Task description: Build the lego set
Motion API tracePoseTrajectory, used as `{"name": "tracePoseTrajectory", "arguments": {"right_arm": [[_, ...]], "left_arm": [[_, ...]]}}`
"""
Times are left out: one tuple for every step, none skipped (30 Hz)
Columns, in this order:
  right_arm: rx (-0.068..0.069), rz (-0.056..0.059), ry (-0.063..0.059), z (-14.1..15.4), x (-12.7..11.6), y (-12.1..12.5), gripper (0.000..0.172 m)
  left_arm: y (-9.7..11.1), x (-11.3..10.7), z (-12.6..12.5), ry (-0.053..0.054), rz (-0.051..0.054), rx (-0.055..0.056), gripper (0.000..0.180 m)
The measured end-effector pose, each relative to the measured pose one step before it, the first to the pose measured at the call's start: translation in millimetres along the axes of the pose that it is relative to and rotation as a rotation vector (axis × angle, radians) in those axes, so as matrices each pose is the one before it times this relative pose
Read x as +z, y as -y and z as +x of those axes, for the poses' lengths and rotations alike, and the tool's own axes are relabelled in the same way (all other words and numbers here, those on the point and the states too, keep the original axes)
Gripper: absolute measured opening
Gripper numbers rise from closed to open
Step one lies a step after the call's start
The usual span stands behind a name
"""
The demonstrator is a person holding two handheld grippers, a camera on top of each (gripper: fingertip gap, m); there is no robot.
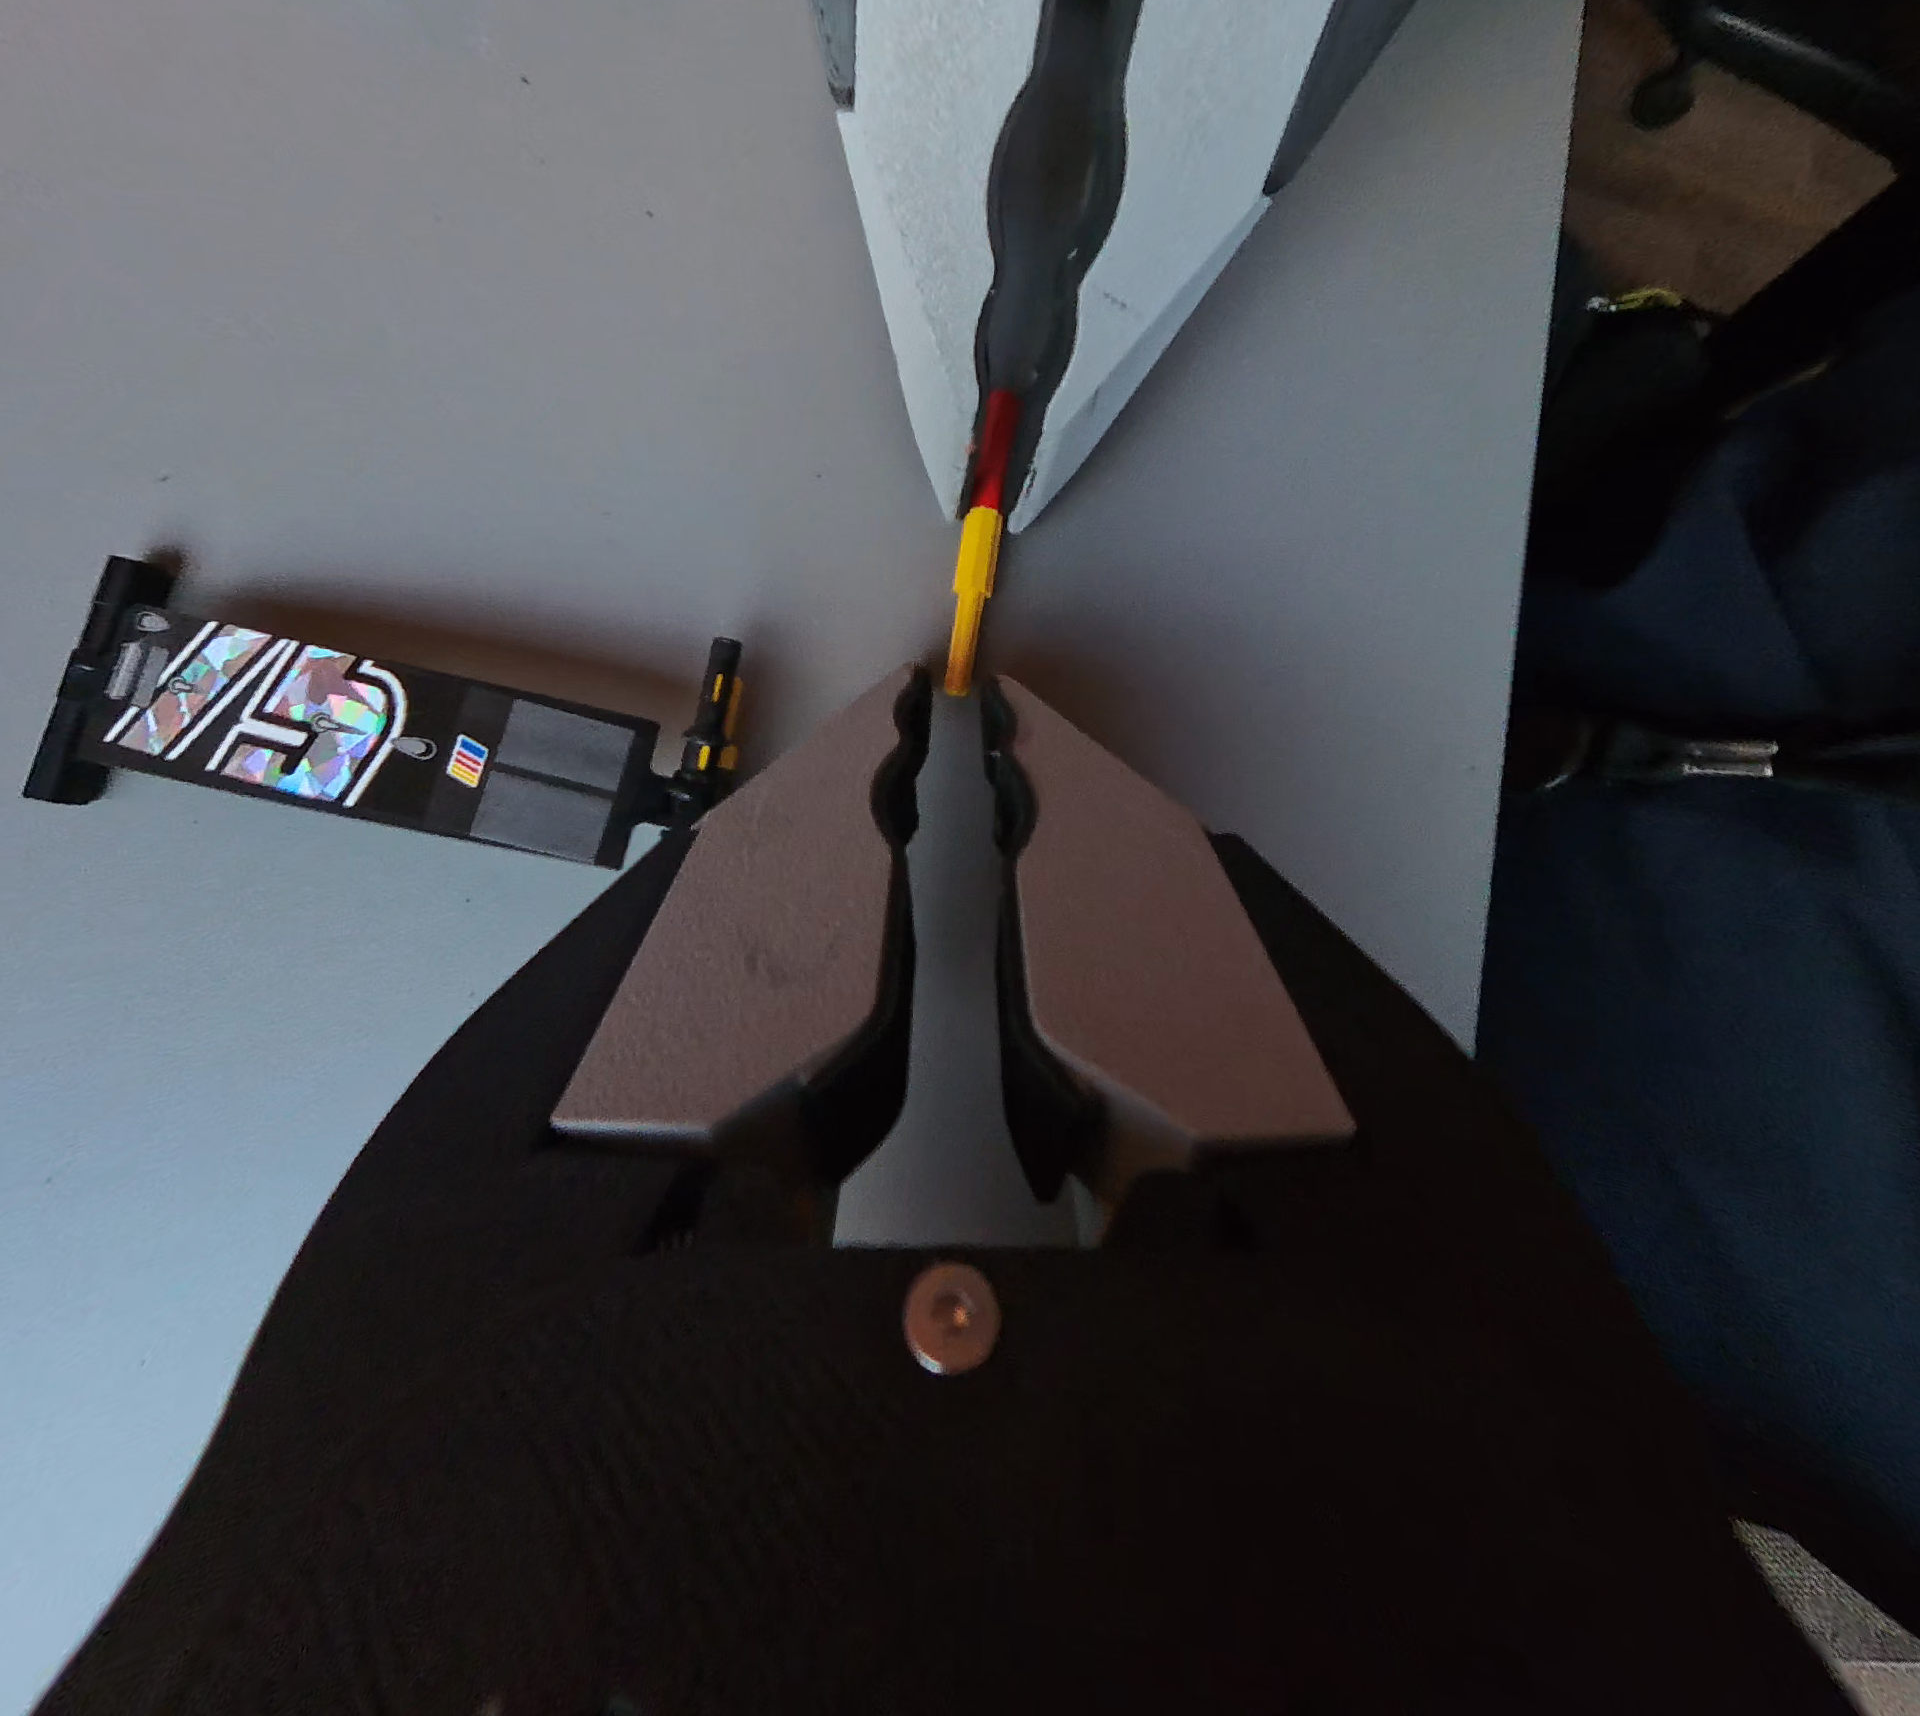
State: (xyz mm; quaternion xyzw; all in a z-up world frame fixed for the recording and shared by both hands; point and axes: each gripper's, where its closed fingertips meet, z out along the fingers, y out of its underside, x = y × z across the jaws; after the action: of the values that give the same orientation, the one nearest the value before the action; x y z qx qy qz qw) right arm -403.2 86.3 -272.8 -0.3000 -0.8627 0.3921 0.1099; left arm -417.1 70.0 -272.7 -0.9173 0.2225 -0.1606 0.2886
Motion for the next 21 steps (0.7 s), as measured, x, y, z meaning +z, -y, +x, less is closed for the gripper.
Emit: {"name": "tracePoseTrajectory", "arguments": {"right_arm": [[-0.0045,-0.0004,0.0011,-0.28,-0.08,-0.13,0.004],[-0.0045,-0.0006,0.0030,-0.55,-0.09,-0.15,0.004],[-0.0037,-0.0004,0.0016,-0.45,0.09,0.02,0.004],[-0.0050,-0.0007,0.0003,-0.41,-0.12,-0.07,0.004],[-0.0030,-0.0005,-0.0012,0.01,-0.04,-0.09,0.004],[0.0004,-0.0001,0.0005,-0.01,0.10,-0.05,0.004],[0.0014,-0.0001,0.0014,-0.10,-0.09,-0.08,0.004],[0.0007,-0.0003,0.0012,-0.09,-0.11,0.02,0.004],[-0.0014,0.0000,0.0001,-0.03,-0.15,-0.14,0.004],[-0.0033,-0.0001,-0.0017,0.03,-0.05,-0.07,0.005],[-0.0052,-0.0004,-0.0037,0.08,-0.08,-0.14,0.005],[-0.0062,-0.0002,-0.0046,0.00,-0.10,0.00,0.005],[-0.0052,0.0001,-0.0038,-0.05,-0.10,0.04,0.004],[-0.0032,0.0007,-0.0018,-0.13,-0.15,0.04,0.004],[-0.0018,0.0031,-0.0017,0.05,-0.49,0.32,0.005],[-0.0016,0.0059,-0.0042,0.52,-0.75,0.45,0.005],[-0.0019,0.0065,-0.0044,0.58,-1.12,0.45,0.006],[-0.0004,0.0017,-0.0039,0.81,-1.41,-0.58,0.007],[0.0033,-0.0016,-0.0073,1.75,-1.66,-1.71,0.010],[0.0085,-0.0016,-0.0050,1.93,-2.08,-1.96,0.013],[0.0115,0.0002,0.0021,1.06,-2.37,-1.81,0.014]], "left_arm": [[1.21,1.19,2.76,-0.0148,0.0085,0.0042,0.006],[0.99,1.31,1.51,-0.0072,0.0056,0.0002,0.005],[0.90,1.08,-0.19,0.0029,0.0053,0.0008,0.002],[0.68,0.78,0.15,-0.0008,0.0053,0.0036,0.002],[0.24,0.21,0.11,-0.0038,0.0027,-0.0018,0.002],[0.04,0.00,0.00,-0.0064,0.0019,-0.0072,0.002],[0.10,-0.02,0.02,-0.0078,0.0046,-0.0082,0.002],[0.24,0.14,0.12,-0.0083,0.0067,-0.0064,0.002],[0.07,0.00,-0.02,-0.0081,0.0056,-0.0060,0.001],[0.00,0.02,0.00,-0.0080,0.0028,-0.0084,0.001],[0.13,0.03,-0.08,-0.0061,0.0004,-0.0076,0.001],[0.03,0.05,0.02,-0.0019,-0.0009,-0.0033,0.001],[-0.04,-0.07,0.05,0.0024,-0.0011,0.0026,0.002],[-0.09,0.10,-0.10,0.0058,-0.0016,0.0065,0.002],[-0.05,-0.04,0.03,0.0069,-0.0021,0.0061,0.002],[0.02,0.00,-0.11,0.0060,-0.0016,0.0044,0.002],[-0.12,0.04,-0.07,0.0044,-0.0012,0.0030,0.002],[-0.27,-0.39,-0.48,0.0058,-0.0024,0.0019,0.002],[-0.52,-0.80,-1.50,0.0107,-0.0031,0.0017,0.002],[-0.83,-1.15,-2.09,0.0128,-0.0026,0.0021,0.002],[-0.82,-1.11,-1.99,0.0104,-0.0020,0.0007,0.002]]}}
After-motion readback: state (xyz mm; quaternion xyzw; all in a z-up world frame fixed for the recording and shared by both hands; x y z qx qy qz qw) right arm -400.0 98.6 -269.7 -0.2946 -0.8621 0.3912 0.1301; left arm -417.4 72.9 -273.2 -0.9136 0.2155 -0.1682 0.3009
